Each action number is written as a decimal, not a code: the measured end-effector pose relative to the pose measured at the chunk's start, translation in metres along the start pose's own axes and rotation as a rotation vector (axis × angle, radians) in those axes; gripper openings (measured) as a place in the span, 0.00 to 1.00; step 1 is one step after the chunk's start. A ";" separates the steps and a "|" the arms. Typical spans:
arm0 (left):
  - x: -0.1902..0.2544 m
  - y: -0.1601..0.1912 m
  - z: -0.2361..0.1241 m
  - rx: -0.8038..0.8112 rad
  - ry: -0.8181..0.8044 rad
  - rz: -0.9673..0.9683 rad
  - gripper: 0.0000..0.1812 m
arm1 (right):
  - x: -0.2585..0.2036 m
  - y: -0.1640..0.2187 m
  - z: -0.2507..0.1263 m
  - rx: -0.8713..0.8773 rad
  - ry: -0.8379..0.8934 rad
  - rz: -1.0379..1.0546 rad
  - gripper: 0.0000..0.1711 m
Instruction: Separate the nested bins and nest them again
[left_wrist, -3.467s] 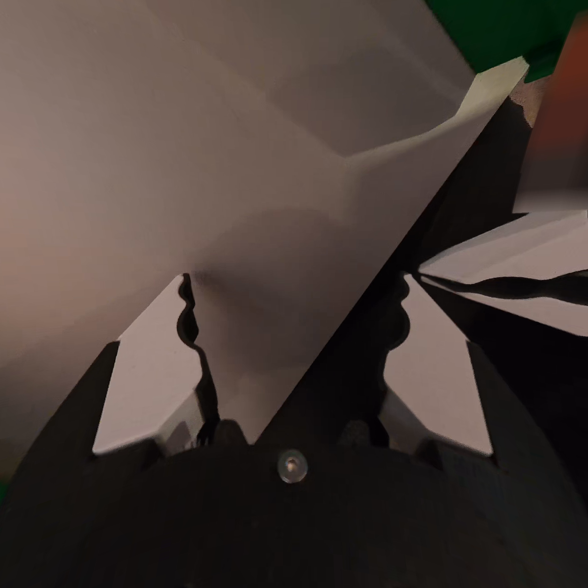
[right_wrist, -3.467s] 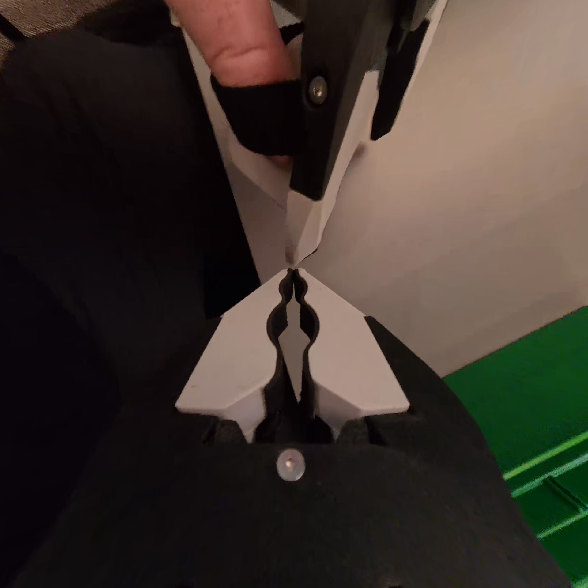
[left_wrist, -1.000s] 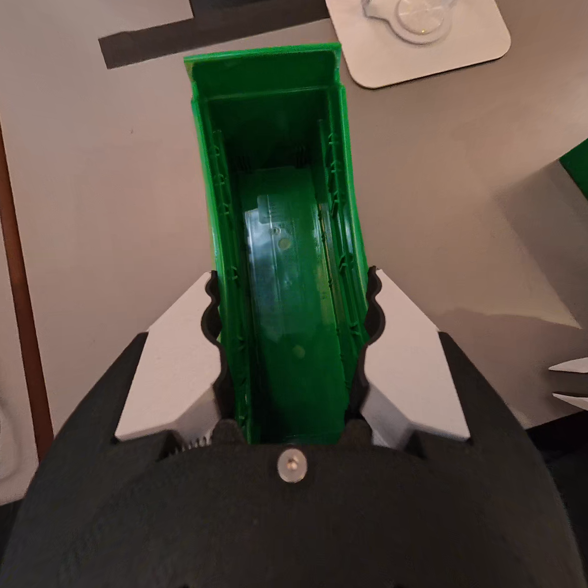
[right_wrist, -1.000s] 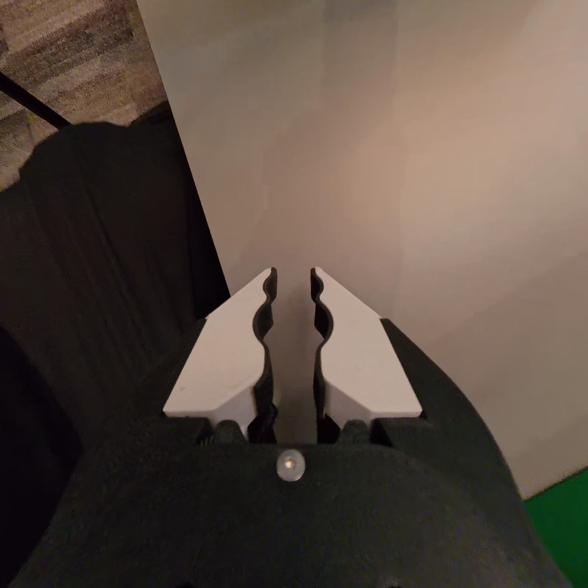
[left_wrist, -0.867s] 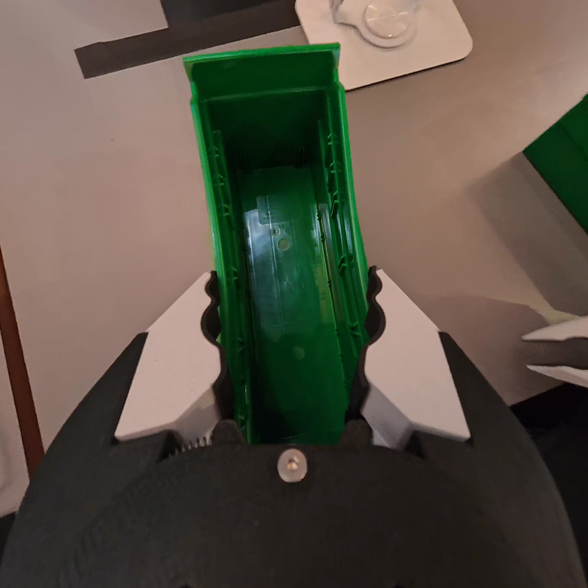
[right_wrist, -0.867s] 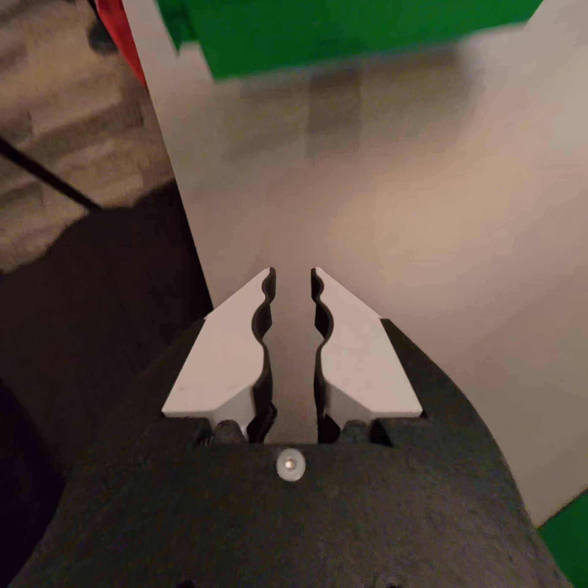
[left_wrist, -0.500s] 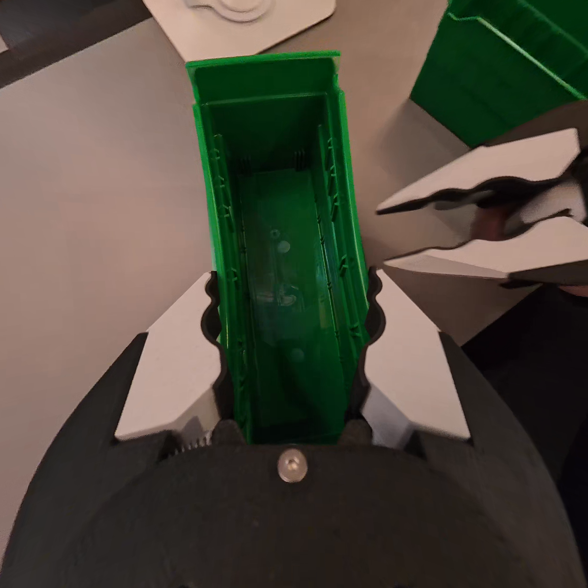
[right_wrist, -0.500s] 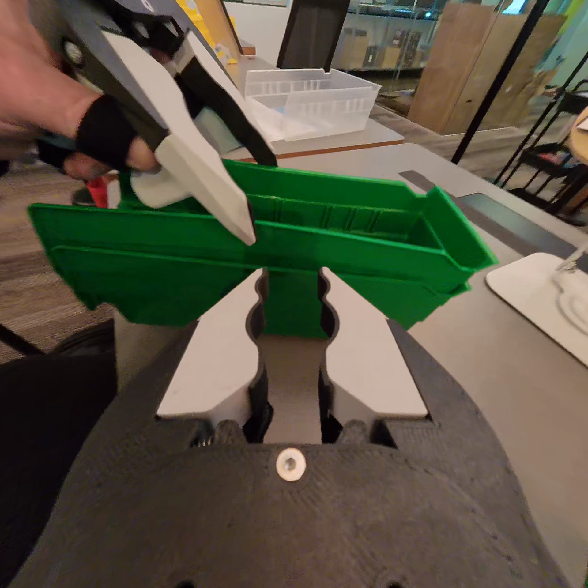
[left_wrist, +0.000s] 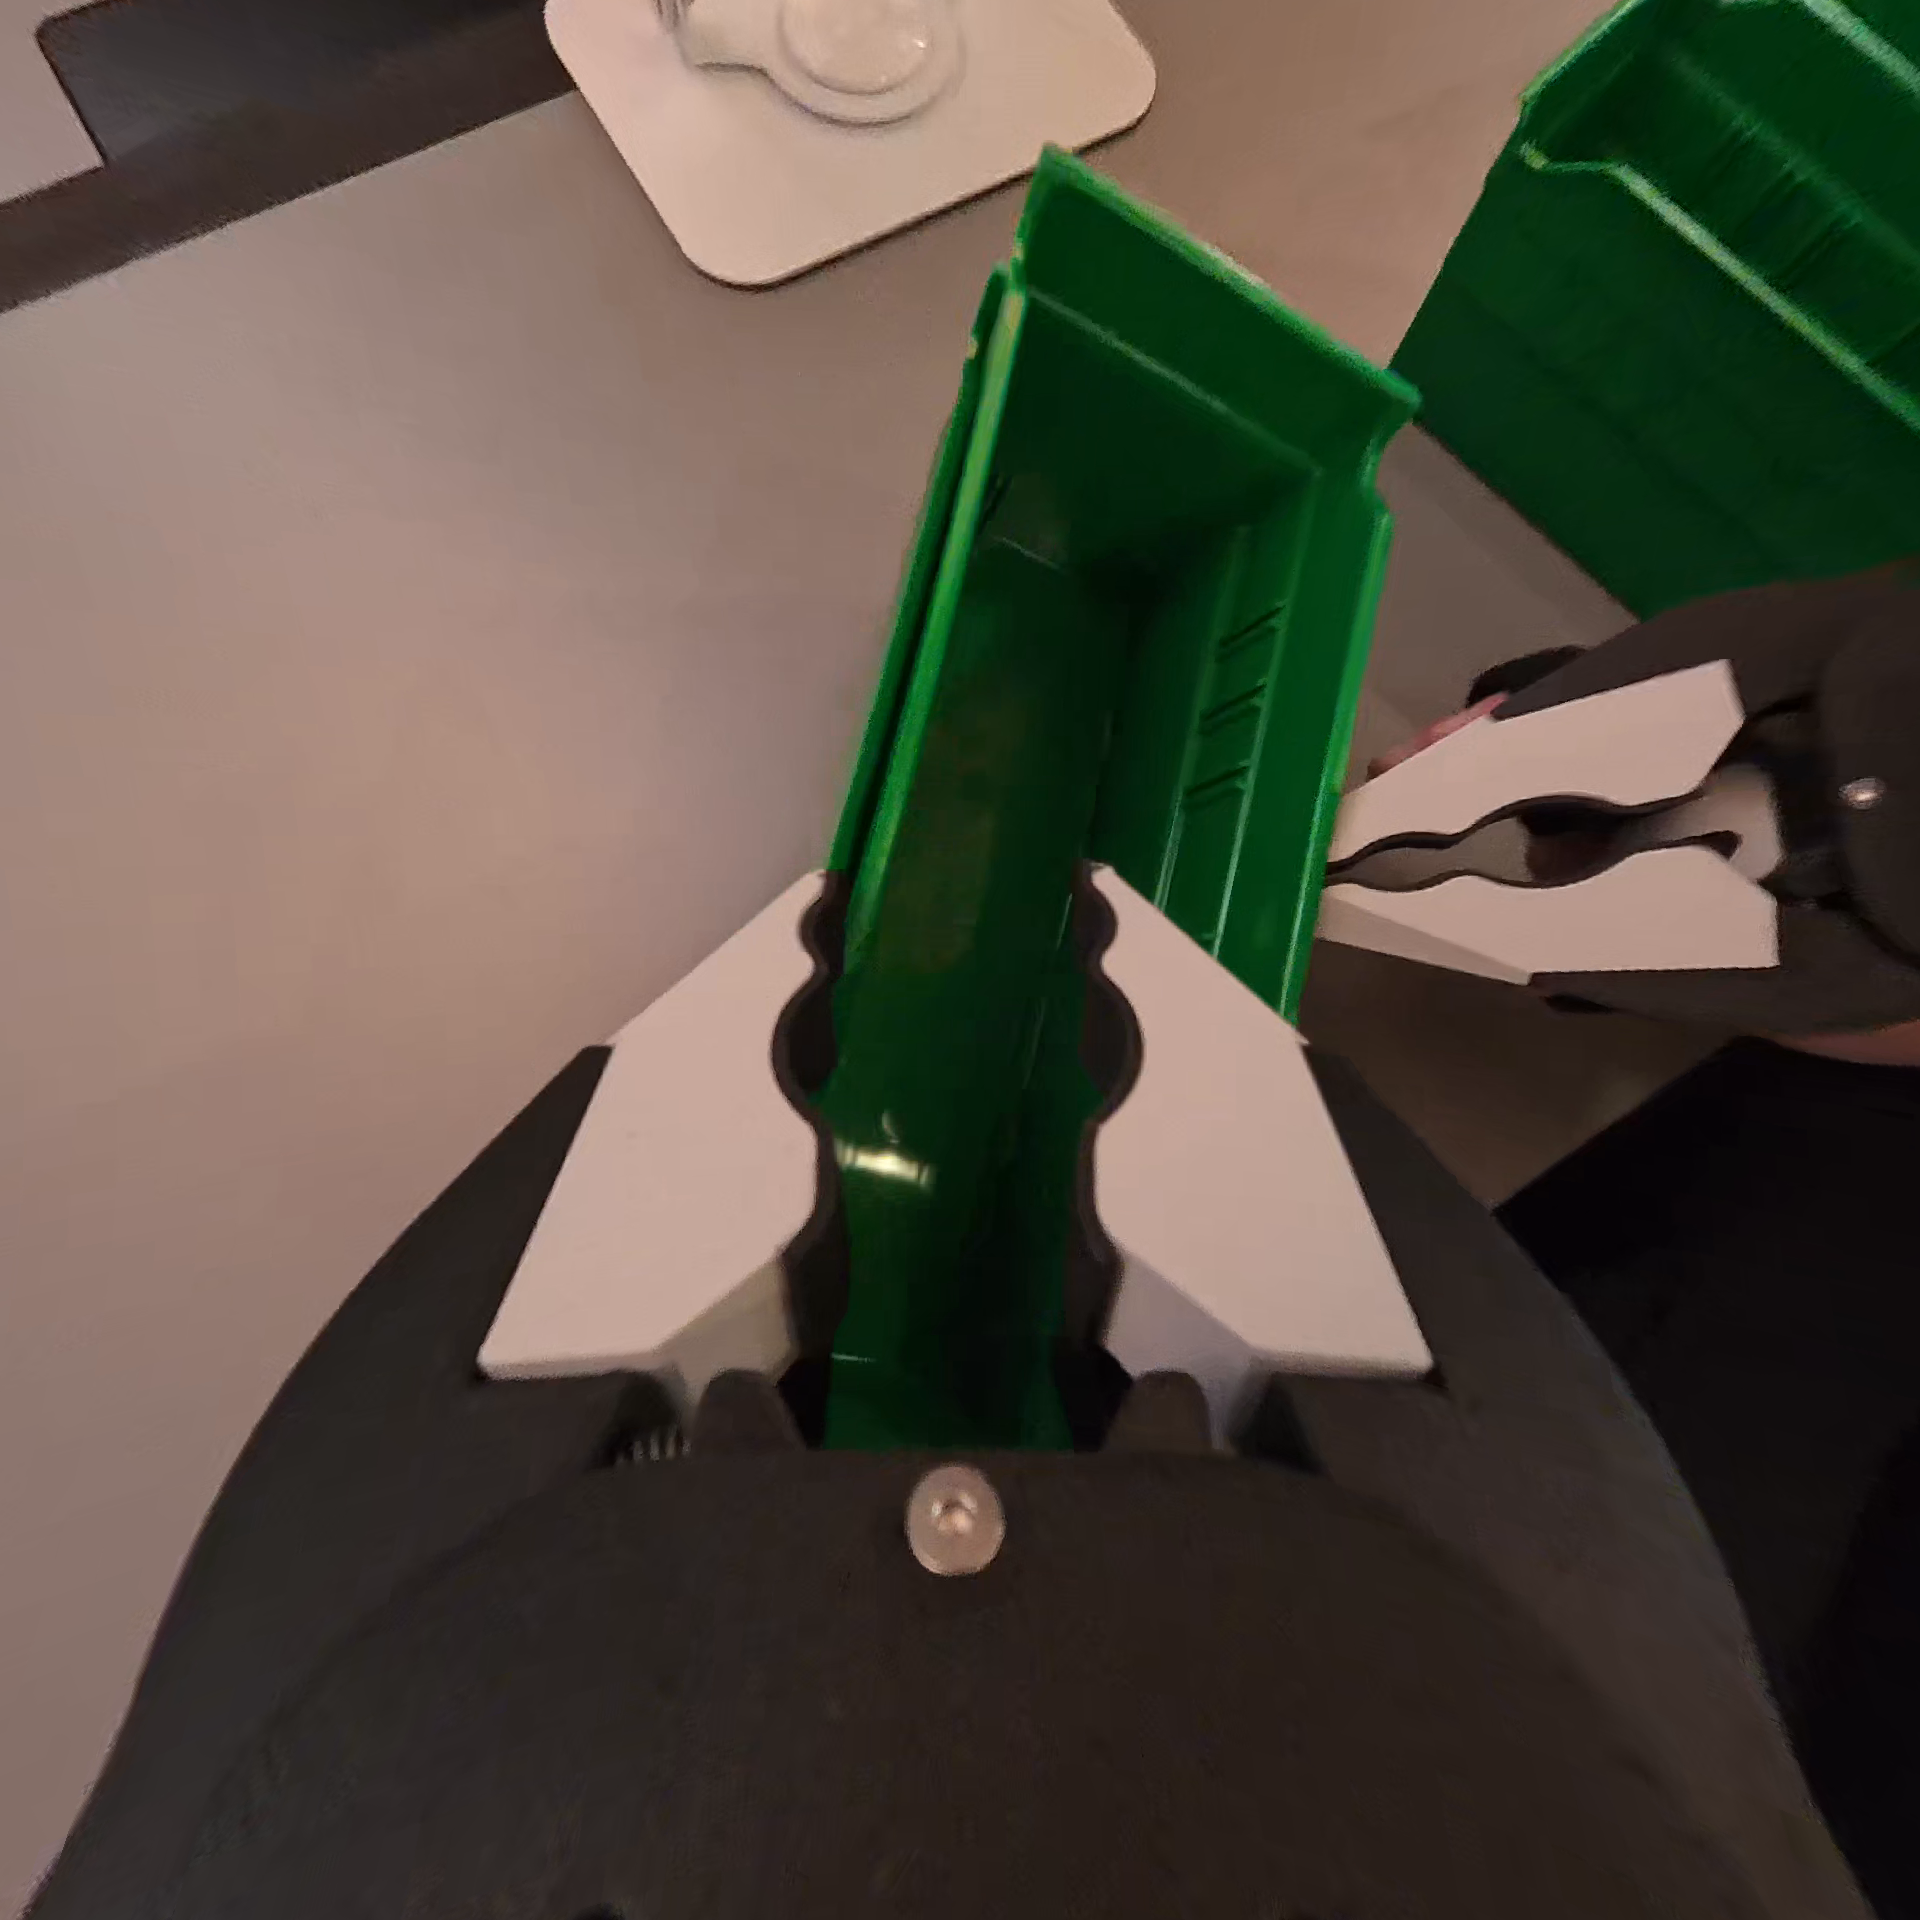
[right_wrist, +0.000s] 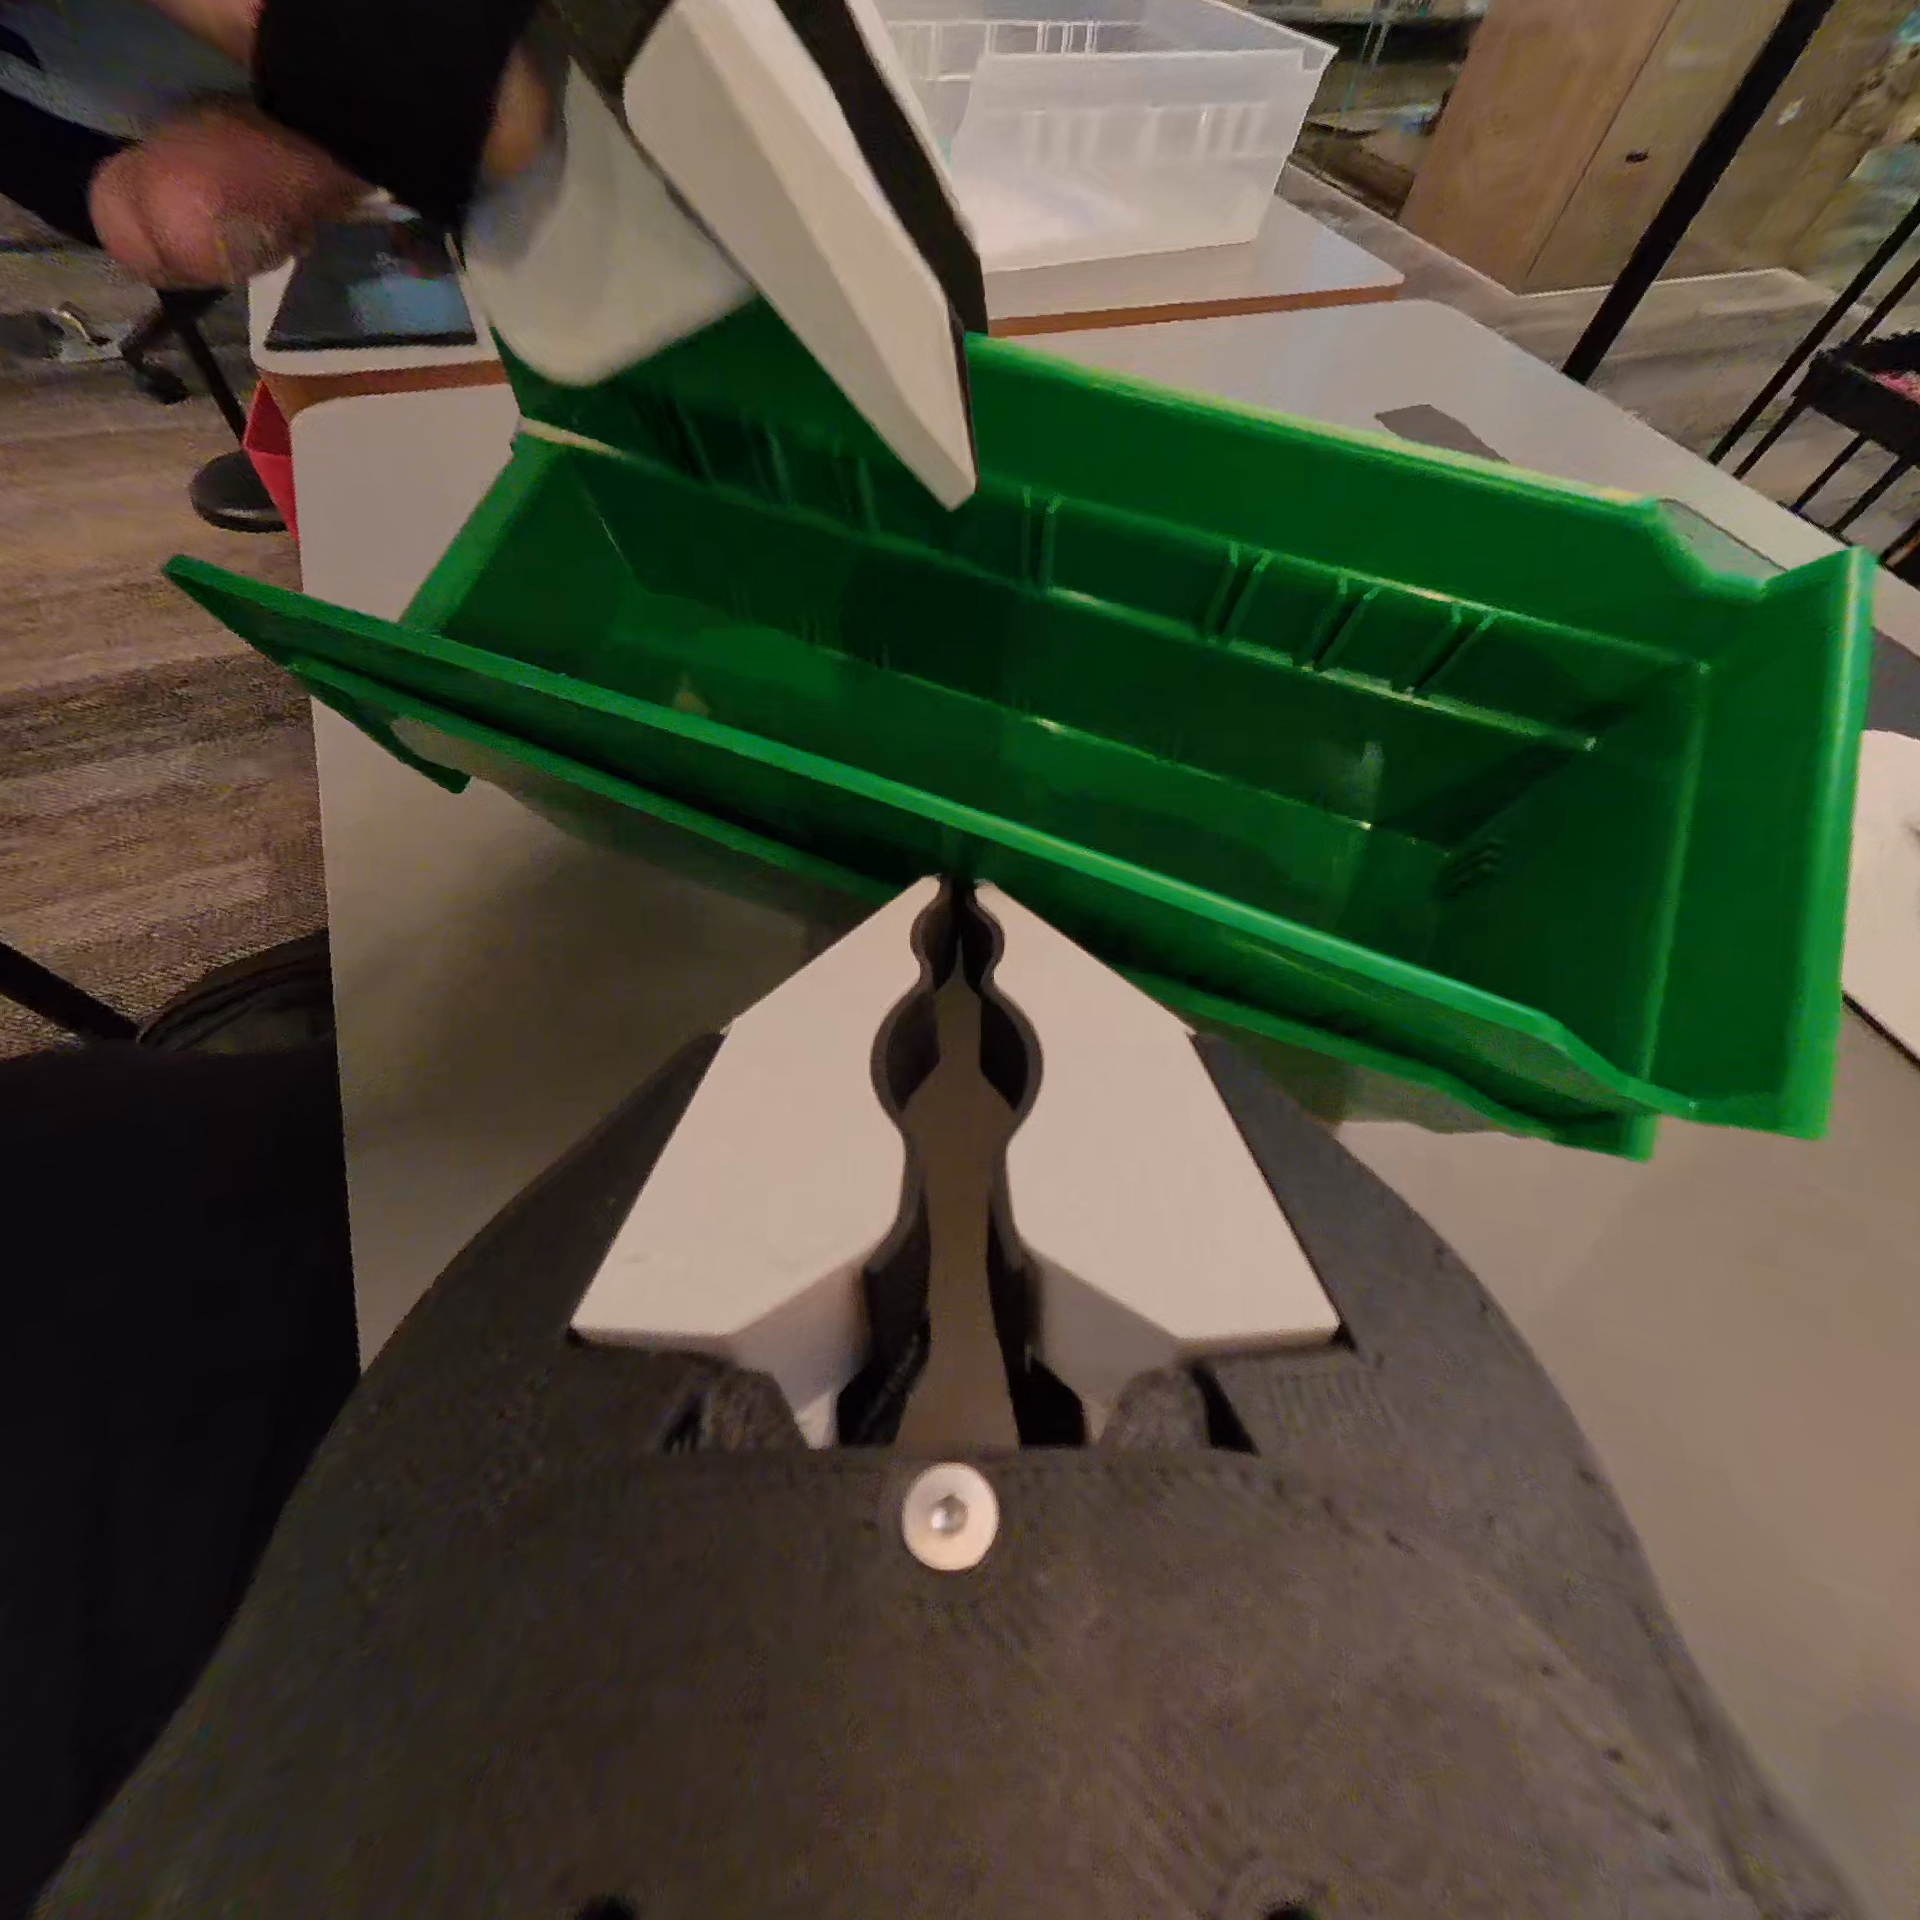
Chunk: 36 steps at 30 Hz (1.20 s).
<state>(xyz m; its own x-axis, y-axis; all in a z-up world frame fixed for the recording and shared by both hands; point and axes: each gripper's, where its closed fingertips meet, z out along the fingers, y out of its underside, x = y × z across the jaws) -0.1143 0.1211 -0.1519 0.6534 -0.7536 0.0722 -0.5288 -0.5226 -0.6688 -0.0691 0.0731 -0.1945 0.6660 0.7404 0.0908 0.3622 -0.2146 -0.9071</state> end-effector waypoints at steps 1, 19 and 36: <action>-0.002 0.002 0.002 -0.024 0.009 -0.010 0.26 | 0.001 -0.003 0.001 0.002 -0.008 0.010 0.00; 0.025 0.025 0.050 -0.364 0.120 0.102 0.66 | 0.012 -0.009 -0.003 0.012 -0.010 0.058 0.00; 0.020 0.032 0.032 -0.392 0.115 0.296 0.59 | 0.011 -0.007 -0.008 0.003 -0.050 0.136 0.00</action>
<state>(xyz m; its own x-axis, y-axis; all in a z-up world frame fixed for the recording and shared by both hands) -0.1009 0.1015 -0.1954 0.3923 -0.9197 0.0169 -0.8604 -0.3734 -0.3467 -0.0594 0.0777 -0.1837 0.6755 0.7354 -0.0537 0.2685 -0.3131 -0.9110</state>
